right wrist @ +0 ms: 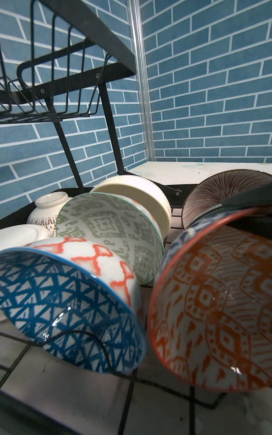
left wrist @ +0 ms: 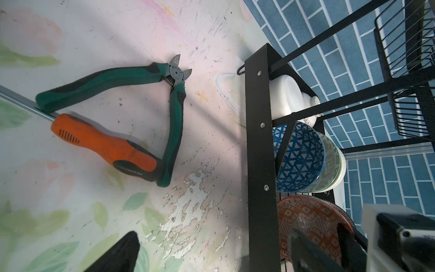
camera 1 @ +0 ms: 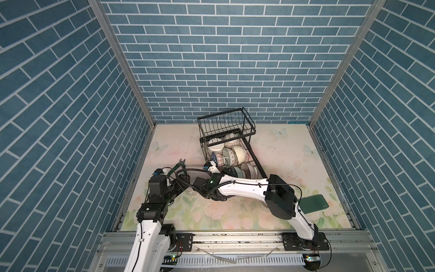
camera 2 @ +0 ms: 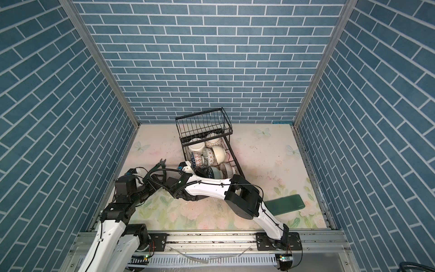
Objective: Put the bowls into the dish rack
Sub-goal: 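Lower the orange patterned bowl into the slot nearest the robot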
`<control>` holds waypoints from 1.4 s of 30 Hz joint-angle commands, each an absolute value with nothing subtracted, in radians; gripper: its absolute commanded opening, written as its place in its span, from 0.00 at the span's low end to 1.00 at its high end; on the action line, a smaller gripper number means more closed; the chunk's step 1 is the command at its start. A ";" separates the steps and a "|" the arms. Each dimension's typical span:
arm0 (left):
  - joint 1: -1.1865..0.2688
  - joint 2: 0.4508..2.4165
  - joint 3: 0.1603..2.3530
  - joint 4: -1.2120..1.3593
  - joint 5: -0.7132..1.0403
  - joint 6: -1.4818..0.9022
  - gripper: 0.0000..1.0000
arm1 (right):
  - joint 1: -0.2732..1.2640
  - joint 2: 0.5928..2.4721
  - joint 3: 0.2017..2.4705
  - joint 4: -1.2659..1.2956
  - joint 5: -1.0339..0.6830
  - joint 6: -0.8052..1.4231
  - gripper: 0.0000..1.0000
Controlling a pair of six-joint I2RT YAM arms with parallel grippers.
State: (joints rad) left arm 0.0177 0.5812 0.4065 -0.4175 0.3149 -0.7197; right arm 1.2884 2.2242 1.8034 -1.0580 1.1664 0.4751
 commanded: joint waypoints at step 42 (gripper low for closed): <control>0.094 0.620 0.379 -0.336 0.392 -0.692 1.00 | 1.339 2.344 2.002 -1.417 1.395 0.759 0.00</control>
